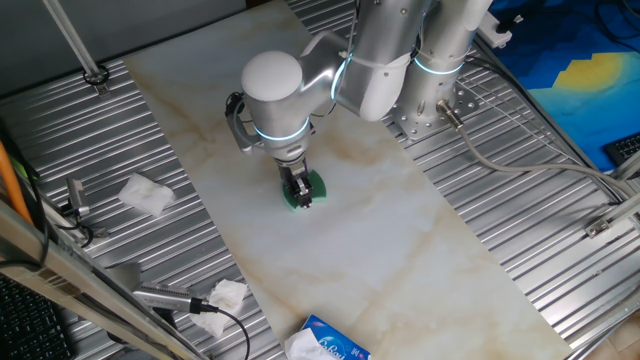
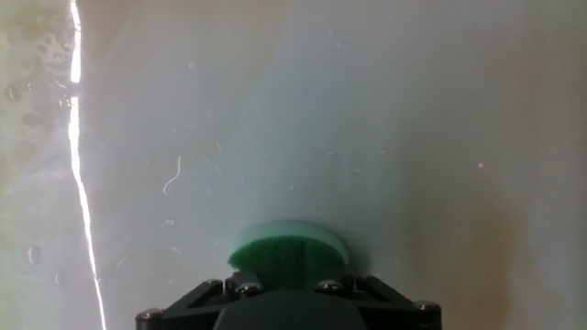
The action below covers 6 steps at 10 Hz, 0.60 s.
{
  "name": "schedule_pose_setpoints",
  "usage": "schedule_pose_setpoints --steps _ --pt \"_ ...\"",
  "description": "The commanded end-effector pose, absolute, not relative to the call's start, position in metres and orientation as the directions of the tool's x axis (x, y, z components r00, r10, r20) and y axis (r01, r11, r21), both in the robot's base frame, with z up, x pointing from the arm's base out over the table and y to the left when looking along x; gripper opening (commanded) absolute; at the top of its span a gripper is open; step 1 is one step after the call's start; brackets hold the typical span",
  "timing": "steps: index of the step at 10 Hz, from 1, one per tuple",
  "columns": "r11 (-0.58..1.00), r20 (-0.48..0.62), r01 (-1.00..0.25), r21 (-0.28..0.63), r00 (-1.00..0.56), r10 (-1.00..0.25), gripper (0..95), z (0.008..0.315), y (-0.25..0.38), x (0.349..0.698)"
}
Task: Clean the tabletop with a sponge
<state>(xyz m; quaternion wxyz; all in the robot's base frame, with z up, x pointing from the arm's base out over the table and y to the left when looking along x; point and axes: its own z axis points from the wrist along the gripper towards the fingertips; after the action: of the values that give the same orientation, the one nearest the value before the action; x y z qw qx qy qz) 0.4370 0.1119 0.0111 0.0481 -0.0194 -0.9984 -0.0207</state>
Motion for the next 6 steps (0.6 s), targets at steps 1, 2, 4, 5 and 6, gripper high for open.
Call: schedule_pose_setpoints --steps 1,2,4,5,6 --pt "0.998 0.108 0.044 0.037 -0.993 0.04 76.0 0.0105 0.1116 0.4379" --pt "0.998 0.13 0.043 0.034 -0.991 0.038 76.0 0.0105 0.1116 0.4379" --pt "0.999 0.18 0.04 0.032 -0.983 0.033 76.0 0.0105 0.1116 0.4379" --pt "0.999 0.188 0.039 0.031 -0.982 0.032 76.0 0.0105 0.1116 0.4379" --pt "0.999 0.191 0.038 0.031 -0.981 0.032 76.0 0.0105 0.1116 0.4379"
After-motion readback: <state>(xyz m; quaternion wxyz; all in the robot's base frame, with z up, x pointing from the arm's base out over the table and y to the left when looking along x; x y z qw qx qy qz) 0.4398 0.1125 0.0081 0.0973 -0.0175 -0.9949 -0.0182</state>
